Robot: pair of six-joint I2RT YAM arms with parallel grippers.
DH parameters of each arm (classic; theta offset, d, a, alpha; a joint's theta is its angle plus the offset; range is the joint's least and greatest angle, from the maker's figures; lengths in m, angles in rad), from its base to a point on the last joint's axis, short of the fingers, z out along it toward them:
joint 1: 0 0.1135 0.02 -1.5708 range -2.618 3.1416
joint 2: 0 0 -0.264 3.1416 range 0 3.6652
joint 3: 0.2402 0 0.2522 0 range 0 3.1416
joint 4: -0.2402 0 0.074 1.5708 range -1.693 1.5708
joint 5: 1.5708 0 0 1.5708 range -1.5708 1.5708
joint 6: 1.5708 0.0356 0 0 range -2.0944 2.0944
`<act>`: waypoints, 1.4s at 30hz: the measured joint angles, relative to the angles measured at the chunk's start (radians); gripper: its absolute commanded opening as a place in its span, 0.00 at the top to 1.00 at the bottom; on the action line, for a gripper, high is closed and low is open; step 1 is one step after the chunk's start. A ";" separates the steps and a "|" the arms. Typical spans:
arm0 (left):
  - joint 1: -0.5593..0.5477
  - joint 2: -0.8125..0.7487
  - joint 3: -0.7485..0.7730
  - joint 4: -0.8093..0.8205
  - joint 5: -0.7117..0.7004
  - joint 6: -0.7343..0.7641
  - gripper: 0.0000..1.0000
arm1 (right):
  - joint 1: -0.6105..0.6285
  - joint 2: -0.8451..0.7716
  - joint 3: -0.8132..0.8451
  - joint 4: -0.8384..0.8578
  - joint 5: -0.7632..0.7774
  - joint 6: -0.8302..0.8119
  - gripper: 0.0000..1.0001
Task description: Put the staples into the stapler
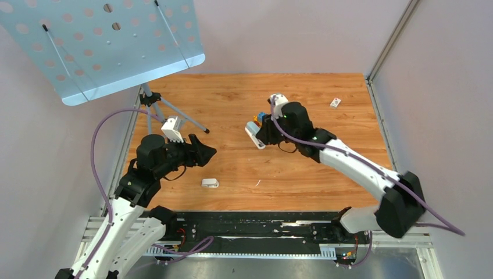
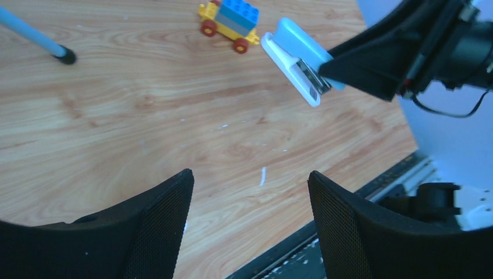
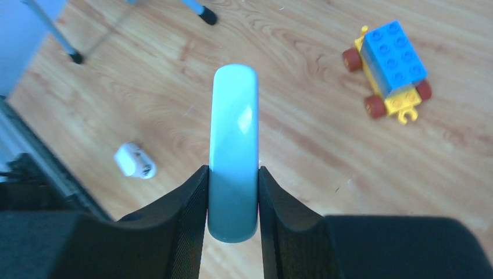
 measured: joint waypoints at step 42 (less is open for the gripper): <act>-0.492 0.469 -0.158 0.691 -0.177 -0.429 0.59 | 0.125 -0.500 -0.430 0.169 0.114 0.499 0.86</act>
